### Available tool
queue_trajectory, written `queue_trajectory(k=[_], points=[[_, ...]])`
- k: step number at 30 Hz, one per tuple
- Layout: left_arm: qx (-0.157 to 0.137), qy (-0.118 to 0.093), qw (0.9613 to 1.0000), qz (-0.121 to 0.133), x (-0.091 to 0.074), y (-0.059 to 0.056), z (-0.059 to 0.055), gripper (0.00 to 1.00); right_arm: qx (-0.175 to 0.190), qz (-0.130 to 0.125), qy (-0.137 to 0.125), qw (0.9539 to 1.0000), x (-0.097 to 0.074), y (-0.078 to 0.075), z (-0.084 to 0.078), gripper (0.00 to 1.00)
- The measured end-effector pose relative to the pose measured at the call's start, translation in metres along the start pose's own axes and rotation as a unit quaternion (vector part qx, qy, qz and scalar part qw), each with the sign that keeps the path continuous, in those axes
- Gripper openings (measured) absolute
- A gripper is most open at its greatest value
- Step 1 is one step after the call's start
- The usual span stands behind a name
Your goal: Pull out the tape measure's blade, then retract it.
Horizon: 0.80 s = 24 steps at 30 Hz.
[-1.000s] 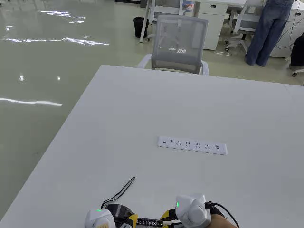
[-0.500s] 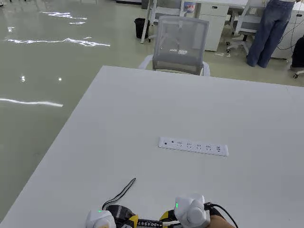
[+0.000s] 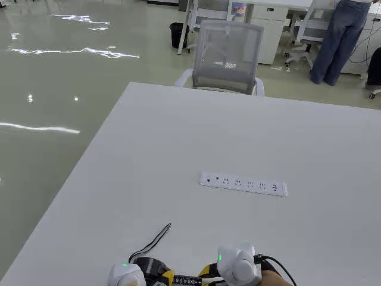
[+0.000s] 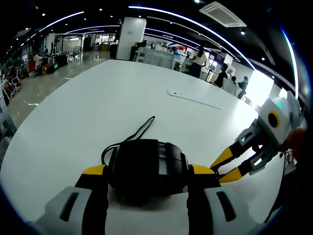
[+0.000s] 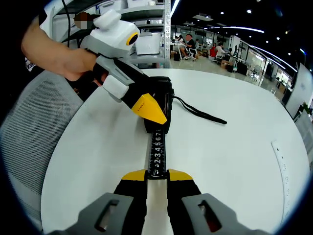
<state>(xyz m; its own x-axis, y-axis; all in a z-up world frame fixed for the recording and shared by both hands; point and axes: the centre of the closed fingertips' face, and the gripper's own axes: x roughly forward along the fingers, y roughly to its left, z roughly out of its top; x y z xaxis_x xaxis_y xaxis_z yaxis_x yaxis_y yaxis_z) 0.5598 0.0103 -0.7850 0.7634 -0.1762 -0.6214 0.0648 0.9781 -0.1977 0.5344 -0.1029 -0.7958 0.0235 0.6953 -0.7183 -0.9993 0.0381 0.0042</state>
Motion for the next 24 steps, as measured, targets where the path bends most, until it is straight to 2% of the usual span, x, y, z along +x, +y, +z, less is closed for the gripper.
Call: queue_trajectory(k=[24], points=[[-0.002, 0.001, 1.0000, -0.007, 0.0004, 0.0008, -0.0002, 0.63, -0.001, 0.005, 0.000, 1.0000, 0.0077, -0.0007, 0.0044, 0.13]])
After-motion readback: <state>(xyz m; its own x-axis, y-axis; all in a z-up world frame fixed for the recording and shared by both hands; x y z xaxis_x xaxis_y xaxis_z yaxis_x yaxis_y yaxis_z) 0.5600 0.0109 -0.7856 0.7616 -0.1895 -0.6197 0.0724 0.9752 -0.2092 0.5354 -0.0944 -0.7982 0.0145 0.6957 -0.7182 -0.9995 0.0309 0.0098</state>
